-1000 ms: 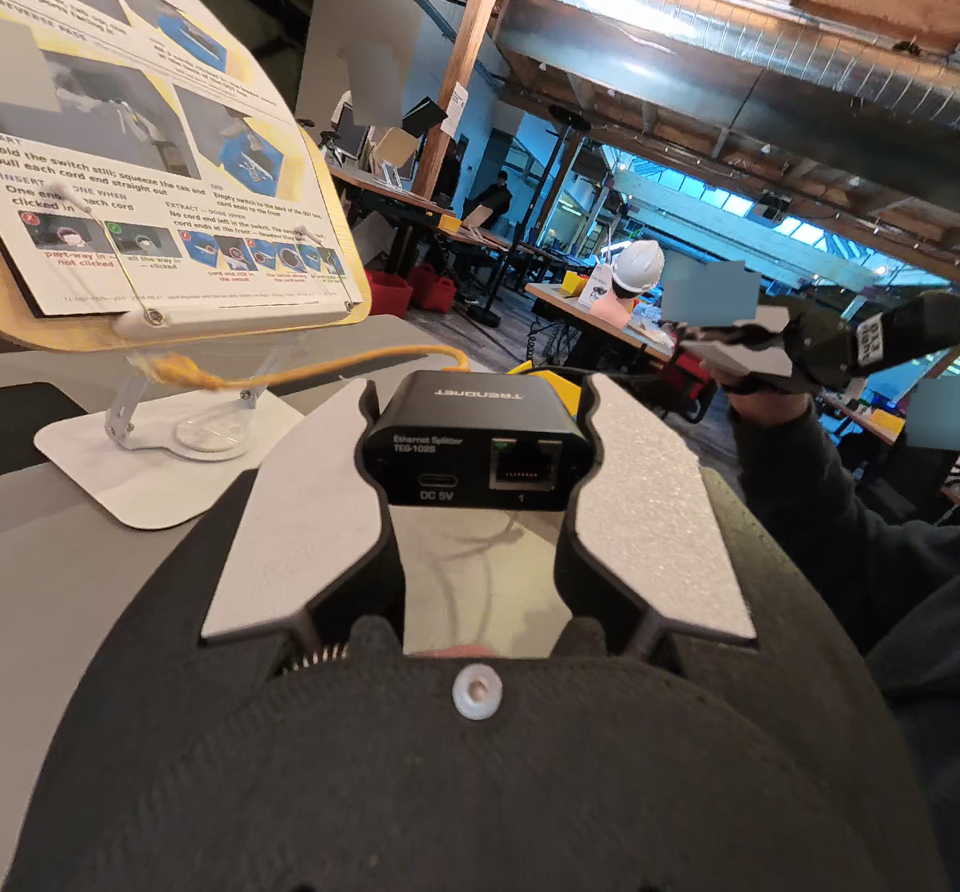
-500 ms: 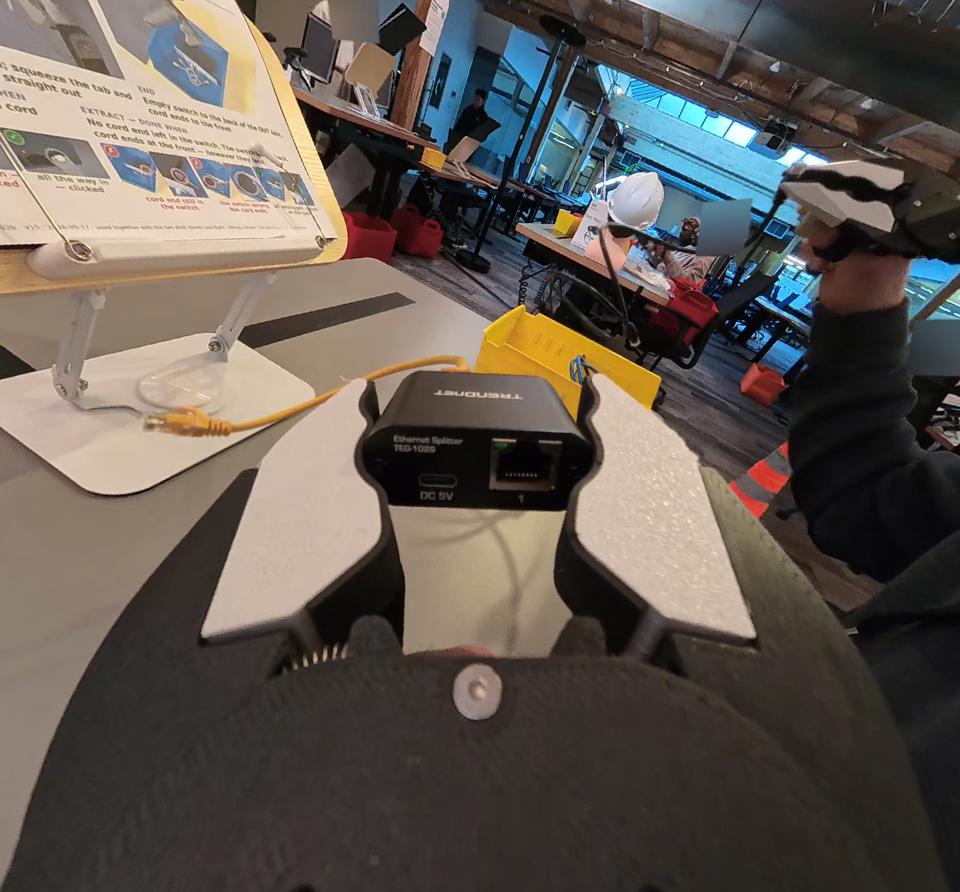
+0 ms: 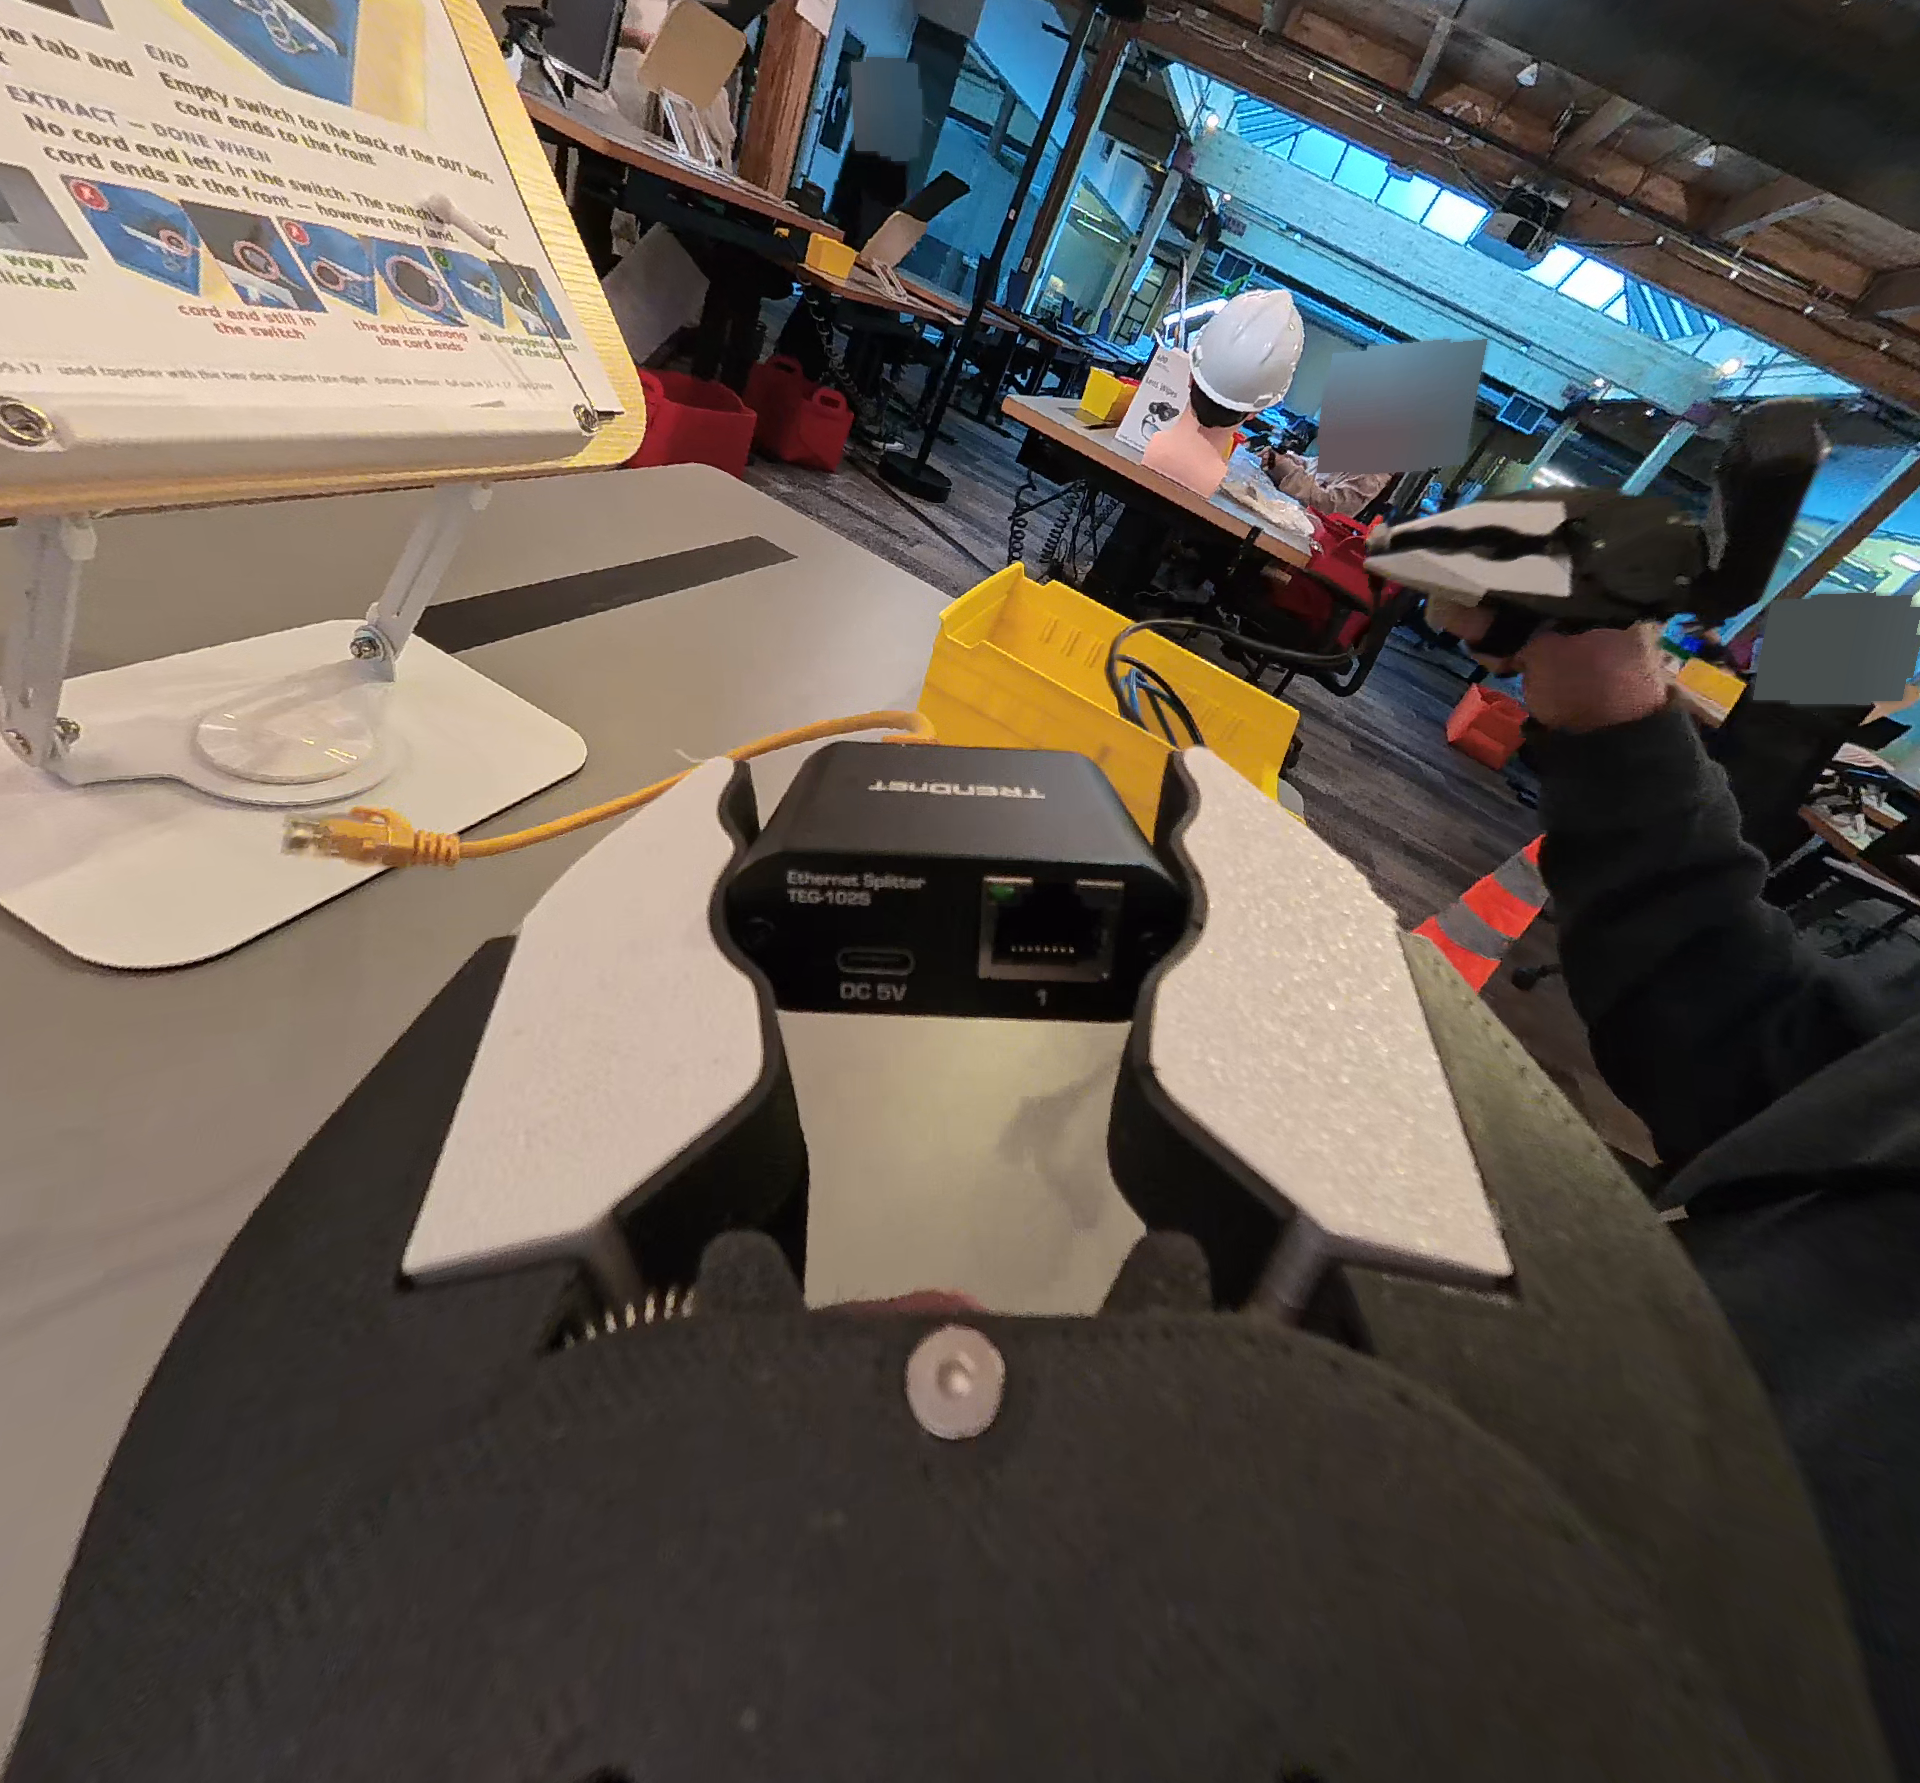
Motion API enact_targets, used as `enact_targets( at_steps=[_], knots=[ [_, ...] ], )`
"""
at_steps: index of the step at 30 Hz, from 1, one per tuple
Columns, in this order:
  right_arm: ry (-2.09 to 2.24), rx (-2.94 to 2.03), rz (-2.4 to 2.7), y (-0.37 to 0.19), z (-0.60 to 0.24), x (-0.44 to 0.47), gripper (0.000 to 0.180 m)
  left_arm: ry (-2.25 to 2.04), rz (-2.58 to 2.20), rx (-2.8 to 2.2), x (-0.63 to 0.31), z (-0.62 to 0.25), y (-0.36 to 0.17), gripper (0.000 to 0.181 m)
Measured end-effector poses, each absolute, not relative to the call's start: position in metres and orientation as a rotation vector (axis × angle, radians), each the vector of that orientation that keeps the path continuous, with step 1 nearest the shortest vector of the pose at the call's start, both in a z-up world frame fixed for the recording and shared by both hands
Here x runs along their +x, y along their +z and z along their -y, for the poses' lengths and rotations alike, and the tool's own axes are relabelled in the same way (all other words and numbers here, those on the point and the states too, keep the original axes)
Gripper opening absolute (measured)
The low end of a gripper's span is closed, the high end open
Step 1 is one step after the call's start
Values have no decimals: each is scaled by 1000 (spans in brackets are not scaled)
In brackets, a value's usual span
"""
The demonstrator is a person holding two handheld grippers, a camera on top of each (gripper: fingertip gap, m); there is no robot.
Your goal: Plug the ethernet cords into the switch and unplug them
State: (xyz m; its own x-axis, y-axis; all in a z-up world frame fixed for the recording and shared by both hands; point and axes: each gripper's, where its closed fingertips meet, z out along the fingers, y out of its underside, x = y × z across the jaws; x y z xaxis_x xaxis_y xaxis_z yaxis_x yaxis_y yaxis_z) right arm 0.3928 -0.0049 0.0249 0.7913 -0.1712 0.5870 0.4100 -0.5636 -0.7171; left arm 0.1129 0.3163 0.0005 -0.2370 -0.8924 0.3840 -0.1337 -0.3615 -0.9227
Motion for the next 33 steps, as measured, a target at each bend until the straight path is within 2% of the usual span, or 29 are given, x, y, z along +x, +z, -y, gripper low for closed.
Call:
enact_targets(
  at_steps=[9,14,21,24,27,29,31,33],
  knots=[
    [-537,-2303,-25,-87,11,409,12,-1667,-1298,-1437,115,-311,-7,73],
    [-443,-2481,-49,-140,18,400,38,-1667,-1325,-1444,118,-306,-12,73],
    [-238,-2384,-134,-126,29,387,69,-1669,-1351,-1450,120,-301,-16,73],
    [-294,-2328,-109,-104,33,383,67,-1672,-1359,-1450,120,-299,-18,73],
    [-398,-2197,21,-61,17,364,55,-1672,-1370,-1435,122,-294,-17,73],
    [-453,-2101,182,-34,-10,335,50,-1682,-1376,-1424,123,-288,-16,73],
    [-484,-2007,360,-17,-51,294,57,-1698,-1384,-1412,125,-281,-14,73],
    [-541,-1894,563,-8,-94,247,52,-1710,-1398,-1396,125,-273,-13,73]
  ],
)
